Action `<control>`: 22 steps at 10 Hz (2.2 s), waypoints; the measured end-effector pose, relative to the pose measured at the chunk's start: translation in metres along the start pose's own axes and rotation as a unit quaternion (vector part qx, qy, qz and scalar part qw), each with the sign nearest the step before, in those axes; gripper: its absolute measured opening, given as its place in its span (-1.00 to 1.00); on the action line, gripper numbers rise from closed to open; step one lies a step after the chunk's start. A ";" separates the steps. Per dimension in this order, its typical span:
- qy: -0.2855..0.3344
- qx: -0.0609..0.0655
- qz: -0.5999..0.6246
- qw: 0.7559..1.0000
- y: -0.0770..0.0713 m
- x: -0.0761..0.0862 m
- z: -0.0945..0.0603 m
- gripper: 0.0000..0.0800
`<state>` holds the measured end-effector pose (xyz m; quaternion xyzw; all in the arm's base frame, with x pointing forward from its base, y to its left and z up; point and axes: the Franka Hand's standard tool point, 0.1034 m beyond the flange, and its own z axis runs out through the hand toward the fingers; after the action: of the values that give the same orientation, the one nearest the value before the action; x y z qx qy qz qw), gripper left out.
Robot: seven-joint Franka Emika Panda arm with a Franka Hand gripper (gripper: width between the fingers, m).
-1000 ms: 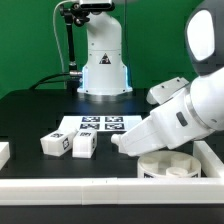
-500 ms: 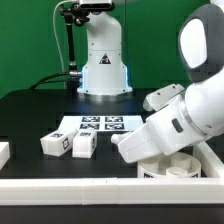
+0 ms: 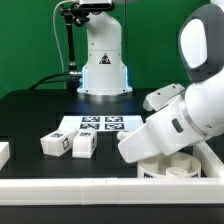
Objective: Assemble stool
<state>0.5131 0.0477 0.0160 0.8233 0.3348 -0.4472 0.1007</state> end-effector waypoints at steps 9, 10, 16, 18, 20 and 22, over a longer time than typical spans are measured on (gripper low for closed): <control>-0.016 0.014 -0.018 1.000 0.008 -0.045 -0.033 -0.18; -0.016 0.014 -0.019 1.000 0.008 -0.045 -0.033 -0.18; 0.160 -0.037 -0.005 0.986 0.029 -0.055 -0.083 -0.18; 0.214 -0.048 0.000 0.976 0.038 -0.053 -0.088 -0.18; 0.255 -0.042 0.016 0.966 0.042 -0.059 -0.092 -0.18; 0.310 -0.023 0.039 0.950 0.050 -0.062 -0.110 -0.18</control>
Offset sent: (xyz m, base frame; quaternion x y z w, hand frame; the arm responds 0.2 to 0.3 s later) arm 0.0071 -0.0113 0.0581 0.0179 -0.0578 -0.0264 0.9978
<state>0.5950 0.0327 0.1227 0.9312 0.3273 -0.1578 0.0282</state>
